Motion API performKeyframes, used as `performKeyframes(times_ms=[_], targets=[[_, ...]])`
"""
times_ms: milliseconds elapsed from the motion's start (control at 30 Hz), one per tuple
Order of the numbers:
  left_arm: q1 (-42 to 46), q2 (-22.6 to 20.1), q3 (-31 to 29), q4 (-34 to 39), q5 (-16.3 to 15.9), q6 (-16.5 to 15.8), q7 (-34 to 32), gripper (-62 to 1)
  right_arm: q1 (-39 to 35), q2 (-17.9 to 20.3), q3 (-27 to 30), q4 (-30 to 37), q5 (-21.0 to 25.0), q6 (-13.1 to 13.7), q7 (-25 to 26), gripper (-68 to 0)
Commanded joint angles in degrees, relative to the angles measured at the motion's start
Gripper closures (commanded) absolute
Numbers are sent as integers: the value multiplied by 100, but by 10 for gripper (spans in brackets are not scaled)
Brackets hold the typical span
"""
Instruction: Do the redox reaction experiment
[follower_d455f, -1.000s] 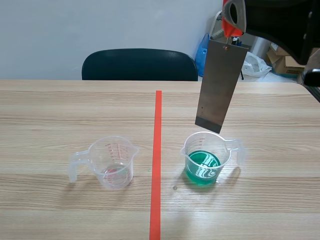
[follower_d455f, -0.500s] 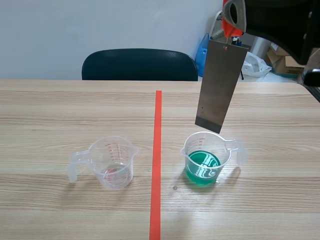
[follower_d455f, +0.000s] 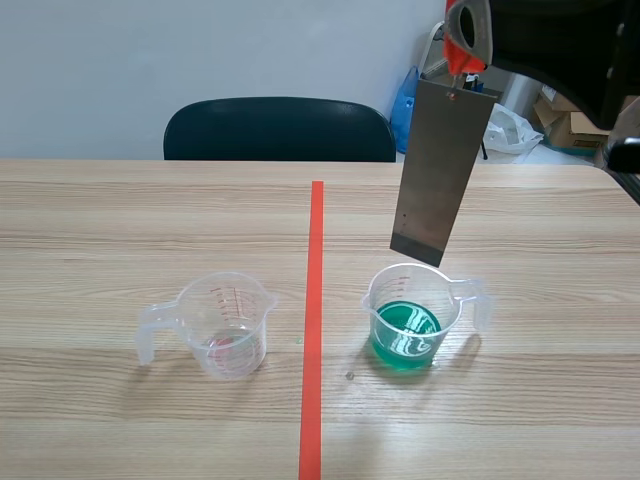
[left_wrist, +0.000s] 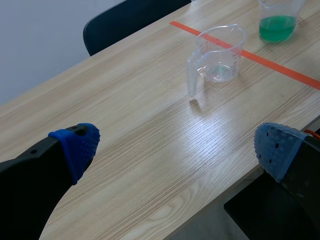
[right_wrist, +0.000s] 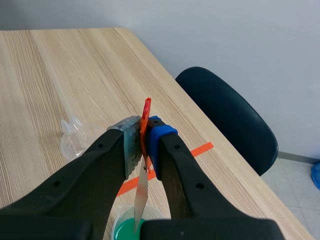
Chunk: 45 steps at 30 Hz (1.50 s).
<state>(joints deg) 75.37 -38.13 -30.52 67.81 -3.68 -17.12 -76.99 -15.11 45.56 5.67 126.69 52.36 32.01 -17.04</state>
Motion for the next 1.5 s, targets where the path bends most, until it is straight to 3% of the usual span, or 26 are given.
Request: performKeyframes(times_ms=[0,1467], targets=[[7,17,-42,13,-33,-15,-122,-623,68,81,52,28,79,-20,83,-6],[7,17,-42,13,-33,-15,-122,-623,87,190,48,28,81,-22,131,-6]])
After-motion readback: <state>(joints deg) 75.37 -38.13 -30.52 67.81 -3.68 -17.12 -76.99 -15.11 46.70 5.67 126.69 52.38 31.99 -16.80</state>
